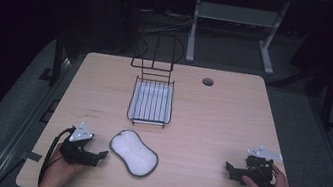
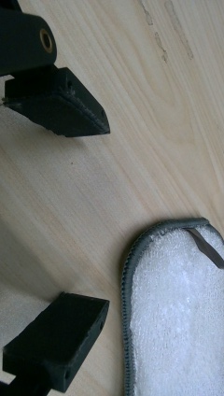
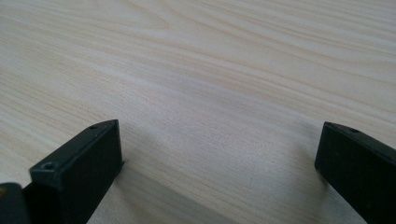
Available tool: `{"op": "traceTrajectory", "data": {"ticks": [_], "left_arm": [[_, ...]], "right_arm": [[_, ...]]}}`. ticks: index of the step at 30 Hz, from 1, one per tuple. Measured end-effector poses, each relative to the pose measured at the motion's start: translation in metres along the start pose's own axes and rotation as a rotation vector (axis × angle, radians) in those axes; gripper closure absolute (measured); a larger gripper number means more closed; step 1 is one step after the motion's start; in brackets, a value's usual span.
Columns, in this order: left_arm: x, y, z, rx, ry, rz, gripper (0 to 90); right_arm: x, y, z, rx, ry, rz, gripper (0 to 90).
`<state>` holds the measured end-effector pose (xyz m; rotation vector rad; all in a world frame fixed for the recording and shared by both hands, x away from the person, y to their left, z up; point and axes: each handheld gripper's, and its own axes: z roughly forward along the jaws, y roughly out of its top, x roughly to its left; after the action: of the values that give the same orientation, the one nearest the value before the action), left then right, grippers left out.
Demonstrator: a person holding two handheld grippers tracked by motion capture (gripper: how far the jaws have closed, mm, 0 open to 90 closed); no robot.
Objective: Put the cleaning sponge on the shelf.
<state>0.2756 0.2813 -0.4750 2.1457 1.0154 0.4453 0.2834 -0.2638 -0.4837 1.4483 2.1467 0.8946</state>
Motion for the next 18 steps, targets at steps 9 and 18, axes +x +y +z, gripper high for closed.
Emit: {"op": "traceTrajectory", "data": {"ticks": [9, 18], "left_arm": [[0.001, -0.001, -0.003, 0.002, 0.0, -0.019, 14.3], [0.004, 0.007, -0.026, -0.031, -0.015, -0.049, 57.0]], "right_arm": [[0.0, 0.0, 0.0, 0.001, 0.001, 0.002, 0.2], [0.0, 0.0, 0.0, 0.002, 0.001, 0.0, 0.2]]}}
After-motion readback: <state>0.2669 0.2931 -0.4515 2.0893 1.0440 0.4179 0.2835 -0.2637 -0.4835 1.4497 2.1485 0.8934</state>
